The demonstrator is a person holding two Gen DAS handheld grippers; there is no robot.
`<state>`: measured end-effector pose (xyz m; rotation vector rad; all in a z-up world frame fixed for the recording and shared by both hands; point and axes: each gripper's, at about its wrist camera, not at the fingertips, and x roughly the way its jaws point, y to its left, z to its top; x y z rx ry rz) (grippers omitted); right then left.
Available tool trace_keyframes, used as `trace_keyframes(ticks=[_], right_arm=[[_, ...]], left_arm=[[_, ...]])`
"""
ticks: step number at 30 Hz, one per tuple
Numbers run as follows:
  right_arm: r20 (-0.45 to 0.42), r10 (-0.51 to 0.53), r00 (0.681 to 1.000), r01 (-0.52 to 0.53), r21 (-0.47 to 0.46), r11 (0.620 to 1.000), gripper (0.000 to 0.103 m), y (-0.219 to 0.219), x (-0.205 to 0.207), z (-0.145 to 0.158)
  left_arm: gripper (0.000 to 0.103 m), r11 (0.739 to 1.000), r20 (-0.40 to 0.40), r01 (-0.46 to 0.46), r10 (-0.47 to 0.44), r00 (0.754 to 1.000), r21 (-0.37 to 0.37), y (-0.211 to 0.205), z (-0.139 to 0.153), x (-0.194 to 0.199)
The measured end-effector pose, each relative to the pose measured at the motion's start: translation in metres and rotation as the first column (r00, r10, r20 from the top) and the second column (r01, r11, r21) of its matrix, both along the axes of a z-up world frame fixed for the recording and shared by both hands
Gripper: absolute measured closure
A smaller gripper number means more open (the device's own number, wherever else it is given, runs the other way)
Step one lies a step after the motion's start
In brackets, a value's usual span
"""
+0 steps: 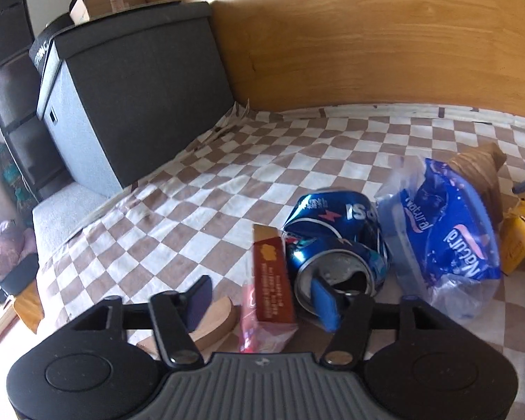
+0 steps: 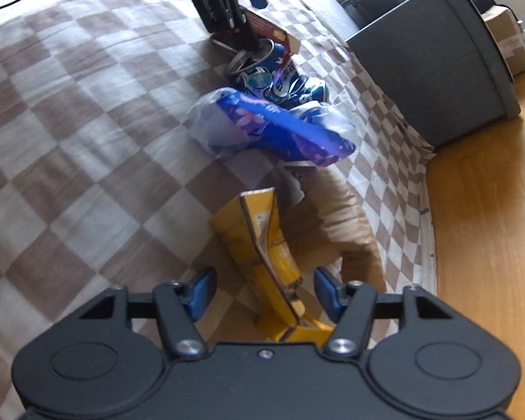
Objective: Collect trash
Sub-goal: 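Grasp the yellow cigarette box with the right tool while the left tool grasps the red box, then carry the yellow and red boxes toward the wastebasket with both tools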
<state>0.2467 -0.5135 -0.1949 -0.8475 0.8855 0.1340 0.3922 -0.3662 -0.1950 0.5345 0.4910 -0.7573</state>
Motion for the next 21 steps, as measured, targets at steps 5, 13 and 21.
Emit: trace_keyframes(ticks=[5,13,21], right_arm=[[0.019,-0.057,0.998,0.056,0.033,0.998,0.065,0.003,0.003,-0.002],[0.043,-0.233,0.972,0.218,0.219,0.951,0.078,-0.006,-0.002,0.016],[0.040,-0.468,0.883,0.391,0.491,0.779,0.080,-0.012,-0.013,0.039]], left_arm=[[0.079,0.998,-0.058,-0.059,0.061,0.996,0.037,0.003,-0.007,0.009],[0.079,0.989,-0.115,-0.137,0.130,0.985,-0.054,0.025,0.005,-0.007],[0.079,0.966,-0.161,-0.219,0.197,0.967,-0.135,0.048,0.029,-0.050]])
